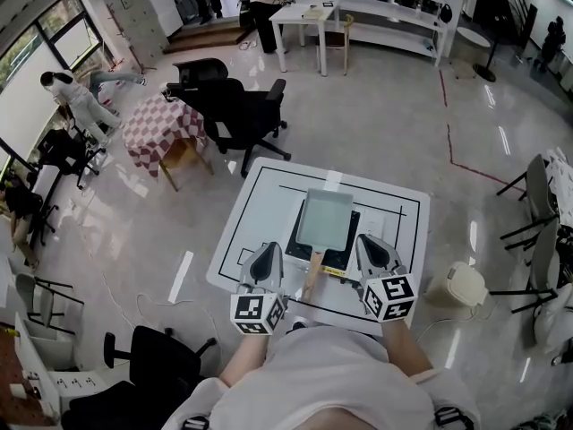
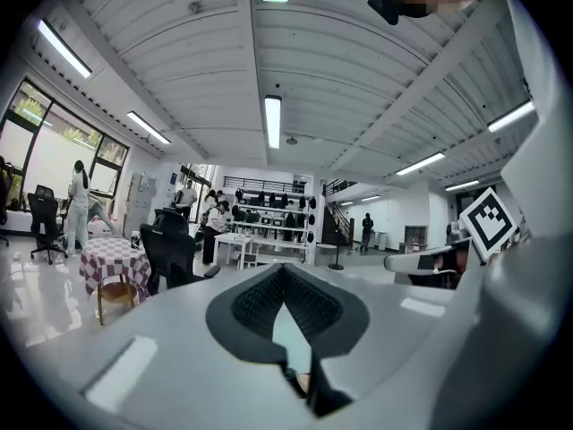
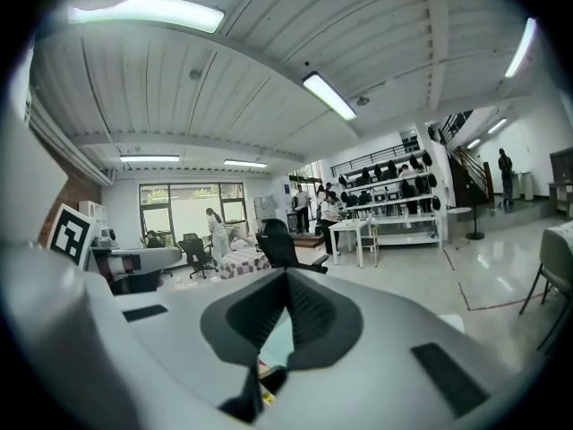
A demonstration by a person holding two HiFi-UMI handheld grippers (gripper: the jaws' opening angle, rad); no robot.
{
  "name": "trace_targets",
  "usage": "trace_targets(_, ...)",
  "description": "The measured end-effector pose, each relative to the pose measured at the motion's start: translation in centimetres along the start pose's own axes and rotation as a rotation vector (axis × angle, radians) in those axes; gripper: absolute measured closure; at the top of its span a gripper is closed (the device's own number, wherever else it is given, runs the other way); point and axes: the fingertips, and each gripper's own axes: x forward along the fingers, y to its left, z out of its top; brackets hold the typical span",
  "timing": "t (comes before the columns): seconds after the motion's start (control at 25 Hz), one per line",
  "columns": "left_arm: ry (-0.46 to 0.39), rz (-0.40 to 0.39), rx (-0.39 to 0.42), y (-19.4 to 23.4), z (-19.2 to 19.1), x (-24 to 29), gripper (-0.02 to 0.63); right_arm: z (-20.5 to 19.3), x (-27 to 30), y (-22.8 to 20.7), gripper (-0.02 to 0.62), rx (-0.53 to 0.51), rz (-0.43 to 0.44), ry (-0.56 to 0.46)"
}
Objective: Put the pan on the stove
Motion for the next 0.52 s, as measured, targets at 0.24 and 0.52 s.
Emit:
trace_targets(0.24, 0.004, 0.004, 0.003, 0.17, -0.22, 0.14, 0.595, -0.17, 0.04, 0.07, 0.588, 0.004, 0.008, -0.003)
trace_targets(0.52, 0.006, -0.005, -0.008, 0.04, -0.42, 0.3, 0.595, -0.39, 0.19, -0.03, 0.588, 0.041, 0.017, -0.01)
